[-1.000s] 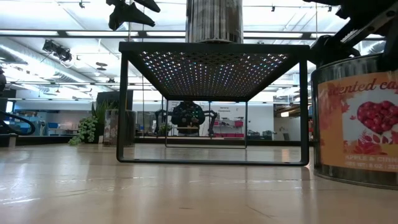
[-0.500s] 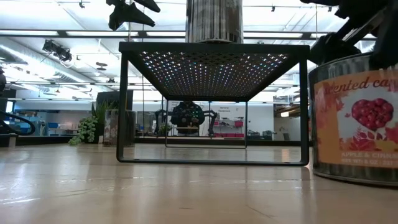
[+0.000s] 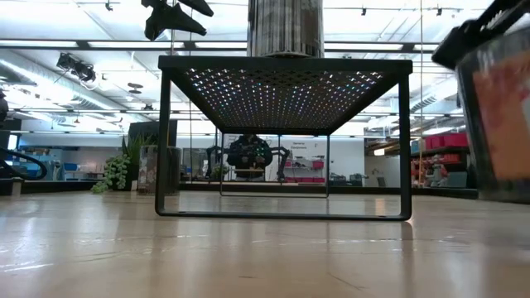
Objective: Pick & Place candle stick holders
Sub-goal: Put the orange scented candle on the shelf
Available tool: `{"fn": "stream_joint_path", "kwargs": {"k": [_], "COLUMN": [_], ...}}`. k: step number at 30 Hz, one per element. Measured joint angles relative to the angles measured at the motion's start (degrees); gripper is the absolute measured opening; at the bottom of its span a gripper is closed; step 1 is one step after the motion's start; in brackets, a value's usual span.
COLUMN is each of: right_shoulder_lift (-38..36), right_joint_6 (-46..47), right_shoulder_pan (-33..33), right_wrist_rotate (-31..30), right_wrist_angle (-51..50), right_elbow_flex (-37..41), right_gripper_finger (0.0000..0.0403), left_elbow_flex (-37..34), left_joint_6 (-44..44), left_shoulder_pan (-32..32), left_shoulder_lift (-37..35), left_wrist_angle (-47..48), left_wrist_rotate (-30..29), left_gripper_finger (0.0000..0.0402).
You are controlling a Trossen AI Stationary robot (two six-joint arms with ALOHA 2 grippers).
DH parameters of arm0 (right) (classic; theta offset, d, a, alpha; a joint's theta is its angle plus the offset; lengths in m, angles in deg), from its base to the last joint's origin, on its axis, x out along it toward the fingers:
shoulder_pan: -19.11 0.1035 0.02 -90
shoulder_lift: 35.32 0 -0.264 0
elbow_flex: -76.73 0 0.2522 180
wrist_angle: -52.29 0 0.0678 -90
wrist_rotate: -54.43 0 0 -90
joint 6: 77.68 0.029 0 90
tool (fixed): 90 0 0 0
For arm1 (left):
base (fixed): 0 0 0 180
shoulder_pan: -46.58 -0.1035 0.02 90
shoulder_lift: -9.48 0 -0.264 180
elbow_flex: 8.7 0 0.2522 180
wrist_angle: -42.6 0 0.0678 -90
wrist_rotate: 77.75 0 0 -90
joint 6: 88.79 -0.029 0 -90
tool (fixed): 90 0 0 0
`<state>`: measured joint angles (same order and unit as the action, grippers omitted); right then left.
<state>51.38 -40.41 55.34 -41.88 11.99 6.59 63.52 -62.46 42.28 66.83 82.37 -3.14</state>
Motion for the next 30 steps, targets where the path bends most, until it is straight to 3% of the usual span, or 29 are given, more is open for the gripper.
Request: {"fn": "stream_joint_path", "kwargs": {"k": [9,18,24,30], "right_shoulder_lift": [-11.03,-20.35,-21.34,-19.06], "right_joint_6": [0.75,1.03,-3.9,-9.05], "right_shoulder_pan": [-0.18,-0.24,-2.13,-6.45], "right_wrist_rotate": [-0.9,-7.91,-12.76,-11.76], "right_wrist_angle": [-4.59,-4.92,-4.9,-4.46], "right_elbow_flex": [0.0,-1.17,-4.7,-8.11], "right_gripper_finger": [0.0335,0.0339,0.0335,0.034], "left_elbow_flex": [0.0,0.0,0.0,0.0], "left_joint_6": [0.02,0.02,0.0,0.02], "left_shoulder_pan": [0.01,0.01,0.01,0.01], "left_shoulder_lift": [-0.01,-0.01,0.0,-0.01], "left_wrist_angle": [0.01,0.01,0.0,0.0], "left_wrist_rotate": [0.01,-0.01,-0.01,-0.01], "left_gripper_finger": [0.019,0.019,0.019,0.019]}}
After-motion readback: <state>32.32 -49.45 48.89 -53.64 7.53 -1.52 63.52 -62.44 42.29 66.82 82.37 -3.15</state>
